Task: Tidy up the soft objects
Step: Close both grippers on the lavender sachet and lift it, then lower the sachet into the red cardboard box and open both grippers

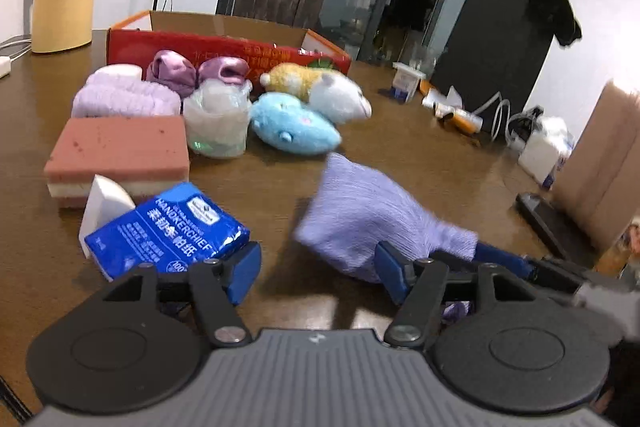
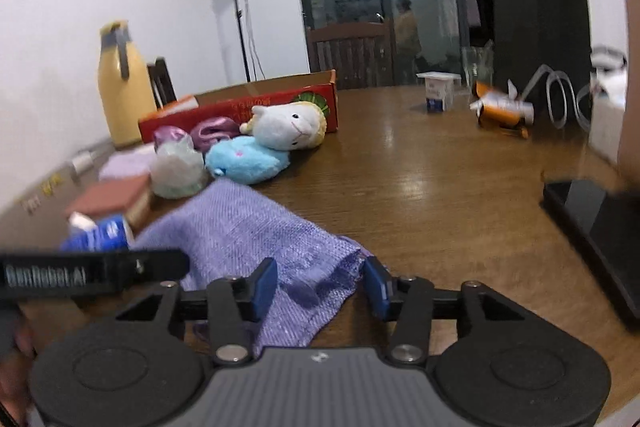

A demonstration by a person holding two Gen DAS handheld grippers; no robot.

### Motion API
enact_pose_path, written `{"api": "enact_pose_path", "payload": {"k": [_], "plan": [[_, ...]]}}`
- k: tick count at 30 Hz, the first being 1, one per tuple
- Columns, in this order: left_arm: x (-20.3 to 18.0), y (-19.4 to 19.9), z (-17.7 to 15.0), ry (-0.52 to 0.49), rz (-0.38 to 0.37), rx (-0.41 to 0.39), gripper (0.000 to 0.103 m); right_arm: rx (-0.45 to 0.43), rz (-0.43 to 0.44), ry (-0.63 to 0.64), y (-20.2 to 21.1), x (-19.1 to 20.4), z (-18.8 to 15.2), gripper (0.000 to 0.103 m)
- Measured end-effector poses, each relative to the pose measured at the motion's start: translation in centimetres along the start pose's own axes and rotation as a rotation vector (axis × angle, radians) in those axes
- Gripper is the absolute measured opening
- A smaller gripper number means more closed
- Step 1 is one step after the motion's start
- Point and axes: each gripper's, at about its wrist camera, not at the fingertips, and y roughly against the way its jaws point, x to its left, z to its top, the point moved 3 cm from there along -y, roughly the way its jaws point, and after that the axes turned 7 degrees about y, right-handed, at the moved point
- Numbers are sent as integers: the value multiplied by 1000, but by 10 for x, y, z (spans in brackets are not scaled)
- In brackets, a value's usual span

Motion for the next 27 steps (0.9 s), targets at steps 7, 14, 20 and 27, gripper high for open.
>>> {"api": "enact_pose_path", "payload": {"k": [7,14,20,27], "plan": [[-3,-11,12,8,-44,-5,71,3,40,39,-7,-12,5,23],[-25,-11,22,-60,-138,-1,8,-16,151,-24,-6,-21,26,8],[-10,7,107,-3,-219,-66,7,-123,255,23,-8,-22,115,7],[54,-68,267,27,-115,-51,7,-108,340,132,-139,3,263,7]]}}
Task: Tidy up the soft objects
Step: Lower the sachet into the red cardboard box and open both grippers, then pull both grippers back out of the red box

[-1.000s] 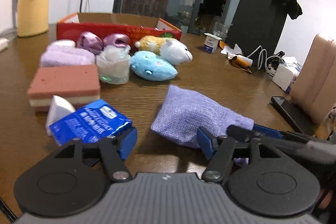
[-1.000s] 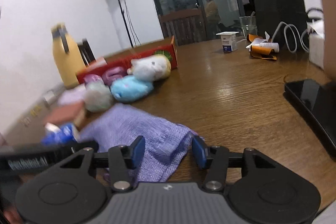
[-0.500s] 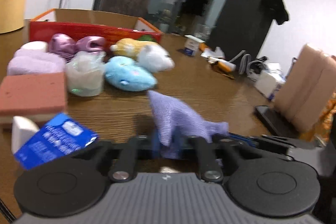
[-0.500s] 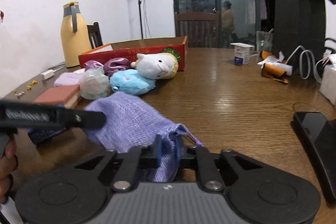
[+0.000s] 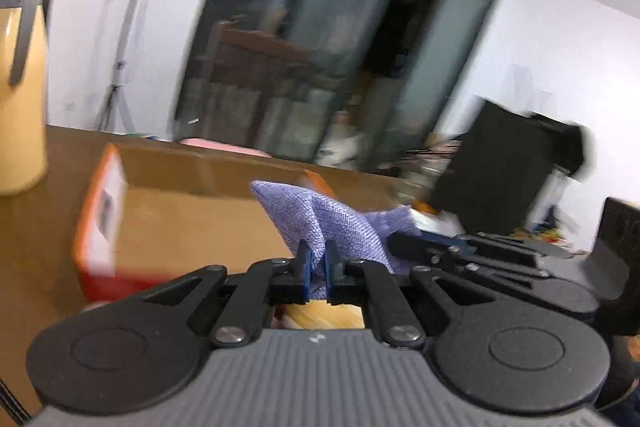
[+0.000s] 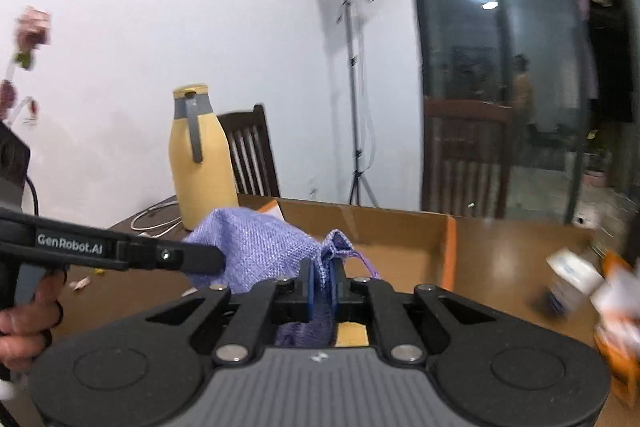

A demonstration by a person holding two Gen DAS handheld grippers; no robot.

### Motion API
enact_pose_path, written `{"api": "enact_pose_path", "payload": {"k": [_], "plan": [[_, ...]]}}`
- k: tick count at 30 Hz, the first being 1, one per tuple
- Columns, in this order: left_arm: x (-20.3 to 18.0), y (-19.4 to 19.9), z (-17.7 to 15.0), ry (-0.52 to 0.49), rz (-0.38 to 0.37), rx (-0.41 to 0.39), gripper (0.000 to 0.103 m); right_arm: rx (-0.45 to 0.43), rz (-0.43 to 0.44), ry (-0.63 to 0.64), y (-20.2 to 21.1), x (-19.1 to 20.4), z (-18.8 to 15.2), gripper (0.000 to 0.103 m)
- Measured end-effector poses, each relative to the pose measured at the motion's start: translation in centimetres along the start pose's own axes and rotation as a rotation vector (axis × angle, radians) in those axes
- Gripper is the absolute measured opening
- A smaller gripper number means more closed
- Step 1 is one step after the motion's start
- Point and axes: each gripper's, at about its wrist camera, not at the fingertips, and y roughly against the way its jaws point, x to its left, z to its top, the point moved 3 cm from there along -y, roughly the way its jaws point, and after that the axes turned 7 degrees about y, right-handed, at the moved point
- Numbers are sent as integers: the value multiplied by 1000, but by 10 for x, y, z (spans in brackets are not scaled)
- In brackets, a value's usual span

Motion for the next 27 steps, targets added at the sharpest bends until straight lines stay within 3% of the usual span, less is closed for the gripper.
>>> {"api": "enact_pose_path", "payload": {"k": [2,5,8,10,11,12,13,17,20,24,27], "plan": [[30,-34,31,39,68,14,7,60,10,4,-63,-9,27,7],[78,-97,59,53,167,100,7,171,15,-41,-157,-22,47,7],[121,-147,68,108,251,208,9,263,12,-95,-226,-31,48,7],[139,-160,71,99,290,228,9,319,34,-144,-258,-37,46,7],[145,-164,74,103,310,223,18,340,28,-148,-270,-39,43,8],[150,-167,75,102,338,224,46,355,22,-138,-277,-38,40,8],[156,-164,75,111,358,215,53,369,14,-131,-285,-38,36,8],[150,-150,74,113,312,170,64,395,-16,-99,-299,-33,21,20],[137,-133,80,84,326,142,68,392,-13,-117,-288,-35,24,39],[120,-95,81,25,350,95,73,339,-39,-113,-247,-44,47,39],[104,-52,71,-27,373,45,82,284,-55,-83,-187,-50,61,40]]}}
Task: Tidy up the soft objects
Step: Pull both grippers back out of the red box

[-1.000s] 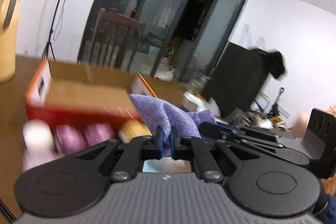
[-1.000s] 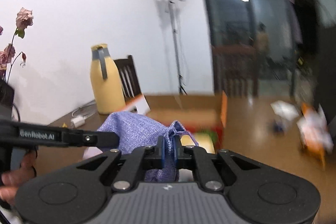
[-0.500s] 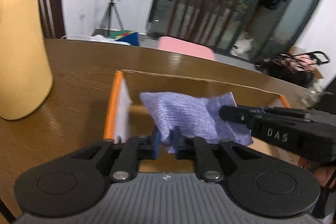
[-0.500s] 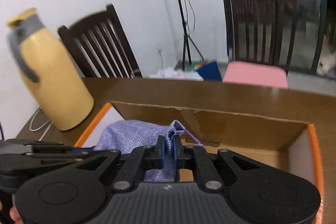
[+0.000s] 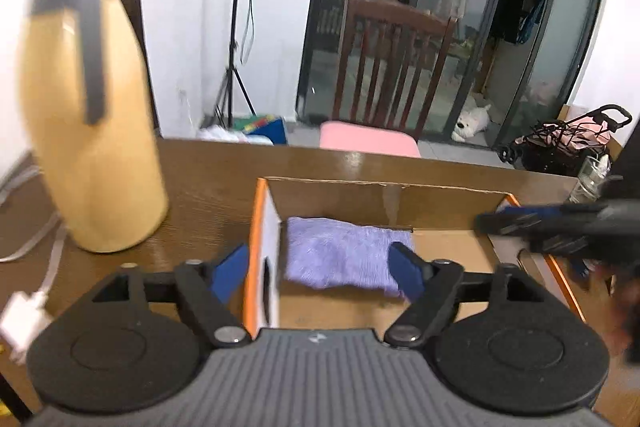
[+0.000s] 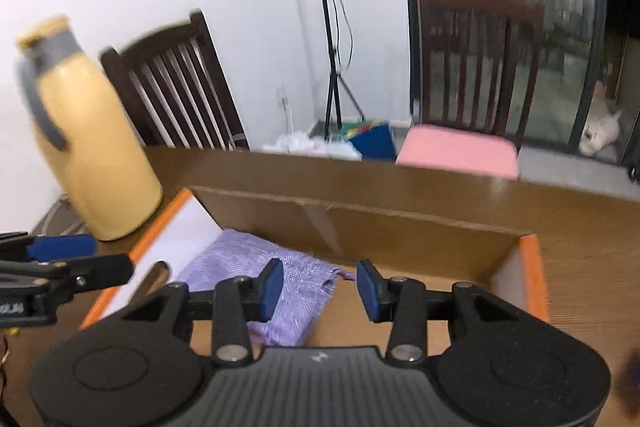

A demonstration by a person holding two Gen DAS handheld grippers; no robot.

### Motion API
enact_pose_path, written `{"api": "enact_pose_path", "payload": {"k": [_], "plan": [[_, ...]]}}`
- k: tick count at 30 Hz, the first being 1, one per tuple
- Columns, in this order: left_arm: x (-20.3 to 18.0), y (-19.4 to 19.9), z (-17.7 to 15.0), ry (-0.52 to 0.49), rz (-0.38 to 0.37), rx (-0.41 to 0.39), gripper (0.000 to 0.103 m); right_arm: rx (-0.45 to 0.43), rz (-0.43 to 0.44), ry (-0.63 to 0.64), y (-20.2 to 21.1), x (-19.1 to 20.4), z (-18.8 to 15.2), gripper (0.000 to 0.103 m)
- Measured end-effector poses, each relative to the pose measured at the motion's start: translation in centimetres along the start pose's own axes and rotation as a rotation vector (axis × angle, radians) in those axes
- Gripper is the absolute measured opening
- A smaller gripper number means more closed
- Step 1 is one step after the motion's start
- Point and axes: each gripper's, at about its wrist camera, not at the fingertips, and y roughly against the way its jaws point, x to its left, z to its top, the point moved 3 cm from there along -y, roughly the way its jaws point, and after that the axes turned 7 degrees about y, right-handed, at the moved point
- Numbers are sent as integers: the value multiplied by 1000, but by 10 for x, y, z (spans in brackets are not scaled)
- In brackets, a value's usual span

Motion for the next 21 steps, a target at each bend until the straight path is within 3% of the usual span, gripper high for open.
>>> {"api": "enact_pose_path", "payload": {"k": [6,10,14,17,21], "plan": [[-1,100,-42,-63,3,-106,85,-102,-63,10,133,-14,-38,46],[-9,164,-74,-85,-18,-182,87,-173,-100,13,210,-9,-87,56],[-14,223,-122,-107,-45,-284,97,-241,-108,26,264,5,-146,59],[-17,248,-162,-126,-53,-323,98,-301,-117,48,297,26,-196,73],[-16,282,-218,-156,-49,-379,102,-336,-98,101,326,58,-256,81]]}}
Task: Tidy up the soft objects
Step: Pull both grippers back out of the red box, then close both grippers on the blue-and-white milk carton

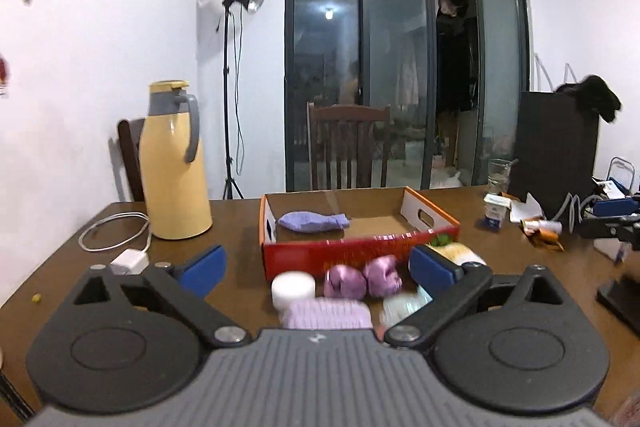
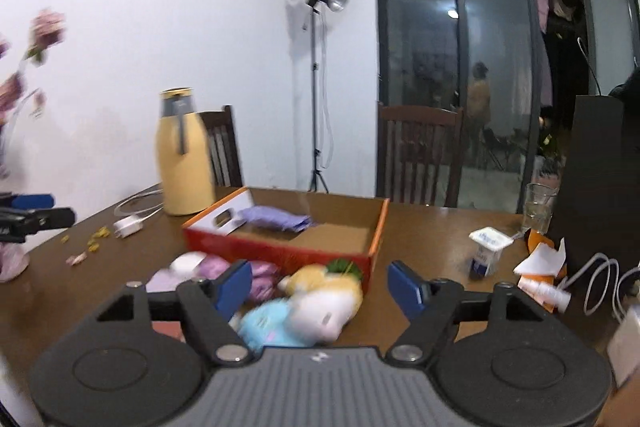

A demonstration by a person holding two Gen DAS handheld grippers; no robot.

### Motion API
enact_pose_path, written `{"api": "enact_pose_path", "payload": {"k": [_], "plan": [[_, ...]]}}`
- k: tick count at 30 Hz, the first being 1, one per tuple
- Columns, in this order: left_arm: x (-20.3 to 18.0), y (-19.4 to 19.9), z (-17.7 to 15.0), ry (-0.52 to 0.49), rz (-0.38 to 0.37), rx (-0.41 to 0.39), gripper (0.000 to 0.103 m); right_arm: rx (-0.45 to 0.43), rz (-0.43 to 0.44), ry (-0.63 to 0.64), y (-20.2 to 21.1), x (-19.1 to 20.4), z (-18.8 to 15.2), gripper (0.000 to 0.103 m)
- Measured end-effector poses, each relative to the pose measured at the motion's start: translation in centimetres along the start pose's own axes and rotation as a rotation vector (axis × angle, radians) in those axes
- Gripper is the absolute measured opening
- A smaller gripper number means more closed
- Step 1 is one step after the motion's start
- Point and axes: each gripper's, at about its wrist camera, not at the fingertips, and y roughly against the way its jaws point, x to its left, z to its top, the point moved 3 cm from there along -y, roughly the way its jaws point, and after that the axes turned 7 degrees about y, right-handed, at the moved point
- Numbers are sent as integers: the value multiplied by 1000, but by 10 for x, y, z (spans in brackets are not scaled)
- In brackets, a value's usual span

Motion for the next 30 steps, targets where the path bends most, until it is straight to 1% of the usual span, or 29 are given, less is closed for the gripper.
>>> {"api": "enact_pose_path", "payload": {"k": [2,4,8,10,13,15,18,21,24,27,30], "plan": [[-1,26,-18,-9,14,-33,103,-25,-4,26,20,20,-17,86],[0,49,-35,-1,27,-52,103,-55,-6,36,37,39,-30,87],[7,85,-64,34,47,-55,103,-104,18,25,66,72,-55,101],[11,100,-80,72,64,-55,103,-136,25,21,81,84,-72,102],[13,114,-97,85,74,-57,103,-147,6,27,99,100,-96,103],[10,113,-99,64,40,-43,103,-138,-11,38,105,110,-107,103],[8,111,-98,88,34,-44,103,-106,-11,32,103,112,-112,103],[6,109,-100,85,29,-34,103,-120,-39,21,101,110,-112,102],[3,106,-105,76,29,-24,103,-136,-14,-9,99,109,-113,101],[3,92,-115,100,5,31,103,-110,10,-52,85,109,-113,101],[2,73,-128,101,-11,88,103,-79,47,-87,60,110,-118,101]]}}
